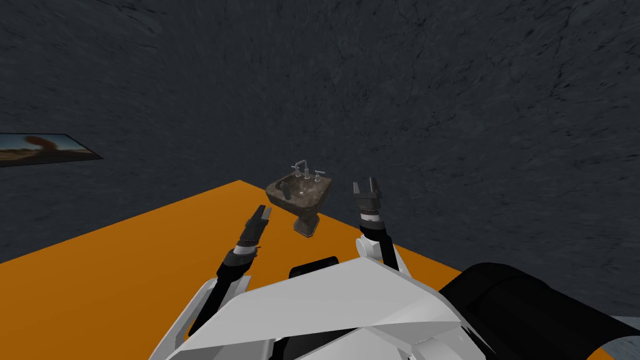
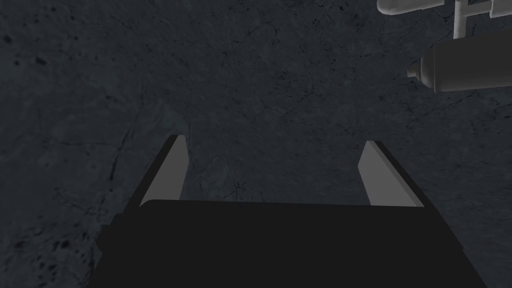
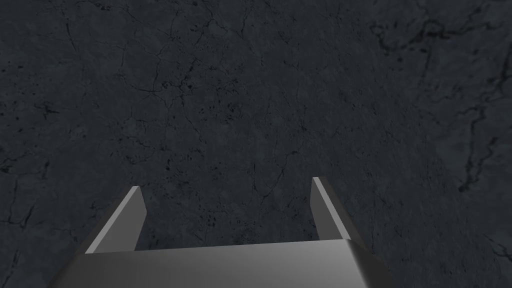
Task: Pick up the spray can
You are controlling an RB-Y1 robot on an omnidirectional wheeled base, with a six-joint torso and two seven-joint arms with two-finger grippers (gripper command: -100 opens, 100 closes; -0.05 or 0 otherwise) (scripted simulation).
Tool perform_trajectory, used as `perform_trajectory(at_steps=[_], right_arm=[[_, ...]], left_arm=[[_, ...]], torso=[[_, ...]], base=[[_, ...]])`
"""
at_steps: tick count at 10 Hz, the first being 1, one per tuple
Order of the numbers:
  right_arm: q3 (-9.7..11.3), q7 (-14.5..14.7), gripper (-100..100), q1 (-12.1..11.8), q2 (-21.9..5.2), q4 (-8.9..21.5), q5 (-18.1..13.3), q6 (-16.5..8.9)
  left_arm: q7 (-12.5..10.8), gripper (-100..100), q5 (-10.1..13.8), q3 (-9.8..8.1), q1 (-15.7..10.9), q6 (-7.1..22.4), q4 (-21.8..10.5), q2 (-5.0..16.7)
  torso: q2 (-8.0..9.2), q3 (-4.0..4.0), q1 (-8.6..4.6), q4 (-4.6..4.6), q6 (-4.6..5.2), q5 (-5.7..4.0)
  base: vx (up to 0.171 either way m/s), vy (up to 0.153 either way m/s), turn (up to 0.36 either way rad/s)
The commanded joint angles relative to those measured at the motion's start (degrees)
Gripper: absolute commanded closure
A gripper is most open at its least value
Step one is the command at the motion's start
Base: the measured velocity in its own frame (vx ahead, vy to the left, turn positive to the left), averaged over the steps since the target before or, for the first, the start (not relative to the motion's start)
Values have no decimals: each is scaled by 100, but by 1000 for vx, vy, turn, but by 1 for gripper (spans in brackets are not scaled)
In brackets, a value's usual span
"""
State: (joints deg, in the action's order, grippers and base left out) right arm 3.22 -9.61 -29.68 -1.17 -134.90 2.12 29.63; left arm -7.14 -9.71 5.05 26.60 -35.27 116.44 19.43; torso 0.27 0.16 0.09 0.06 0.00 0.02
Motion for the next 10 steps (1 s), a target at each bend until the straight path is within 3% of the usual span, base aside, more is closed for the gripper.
perform_trajectory(at_steps=[1,6,7,10], right_arm=[[0,0,0,0,0,0,0,0],[0,0,0,0,0,0,0,0],[0,0,0,0,0,0,0,0],[0,0,0,0,0,0,0,0]], left_arm=[[20,-100,-129,34,-7,-59,-242,224],[223,-100,-548,79,-36,-70,-809,765],[374,-100,-715,54,-59,-21,-989,923],[677,-100,-961,-33,-108,110,-1210,1098]], torso=[[0,0,0,0,0,0],[-14,-8,-1,-3,1,0],[-15,-8,-2,-3,1,0],[-28,-16,-2,-5,4,0]], base=[[-63,20,121],[-33,28,45],[-16,27,-8],[8,24,-51]])
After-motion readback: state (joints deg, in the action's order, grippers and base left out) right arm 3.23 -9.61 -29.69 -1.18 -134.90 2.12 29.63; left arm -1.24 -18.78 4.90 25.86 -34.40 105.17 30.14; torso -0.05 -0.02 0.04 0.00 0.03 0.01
